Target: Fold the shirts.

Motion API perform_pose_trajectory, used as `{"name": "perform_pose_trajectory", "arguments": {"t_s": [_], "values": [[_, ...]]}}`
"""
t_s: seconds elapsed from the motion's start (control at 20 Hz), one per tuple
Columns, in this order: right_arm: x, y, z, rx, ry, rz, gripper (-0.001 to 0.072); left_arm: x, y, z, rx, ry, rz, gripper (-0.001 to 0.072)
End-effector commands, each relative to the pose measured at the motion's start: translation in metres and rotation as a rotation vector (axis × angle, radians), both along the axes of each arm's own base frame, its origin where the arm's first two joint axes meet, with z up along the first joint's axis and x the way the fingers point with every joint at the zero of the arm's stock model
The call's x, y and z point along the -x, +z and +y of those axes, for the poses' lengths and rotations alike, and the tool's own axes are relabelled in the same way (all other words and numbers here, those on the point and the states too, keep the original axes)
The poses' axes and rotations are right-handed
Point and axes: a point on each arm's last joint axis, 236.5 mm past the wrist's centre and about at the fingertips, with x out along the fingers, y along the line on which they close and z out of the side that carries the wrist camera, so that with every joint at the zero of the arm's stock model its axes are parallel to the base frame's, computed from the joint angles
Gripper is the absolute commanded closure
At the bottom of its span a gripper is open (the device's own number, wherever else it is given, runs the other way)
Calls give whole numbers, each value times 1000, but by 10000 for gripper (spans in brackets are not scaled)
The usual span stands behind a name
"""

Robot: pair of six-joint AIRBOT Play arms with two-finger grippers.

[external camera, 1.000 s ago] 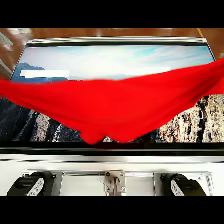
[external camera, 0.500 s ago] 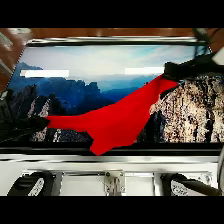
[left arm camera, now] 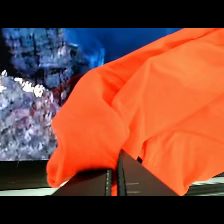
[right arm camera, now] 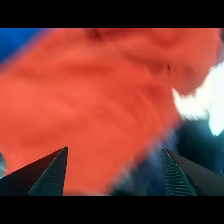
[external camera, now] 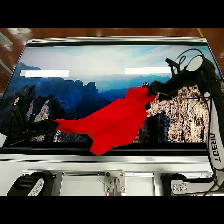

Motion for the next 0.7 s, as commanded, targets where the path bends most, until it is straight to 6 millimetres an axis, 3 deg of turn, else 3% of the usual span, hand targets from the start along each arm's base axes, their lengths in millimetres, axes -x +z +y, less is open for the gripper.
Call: {"name": "perform_pose_trajectory", "arguments": {"t_s": [0.0,0.15,0.25,0.35,0.45,0.65], "values": [[70,-21,-35,41,-40,154,20,-3,1,0,3,4,-14,664],[102,-74,9,-147,-232,171,20,-4,2,0,4,7,-20,664],[120,-100,41,-253,-316,220,19,-4,2,0,5,7,-20,664],[139,-121,60,-250,-317,247,19,-4,2,0,4,7,-20,664],[148,-130,75,-226,-297,248,19,-4,2,0,4,7,-20,664],[144,-138,97,-183,-308,211,19,-6,3,0,4,10,-27,664]]}}
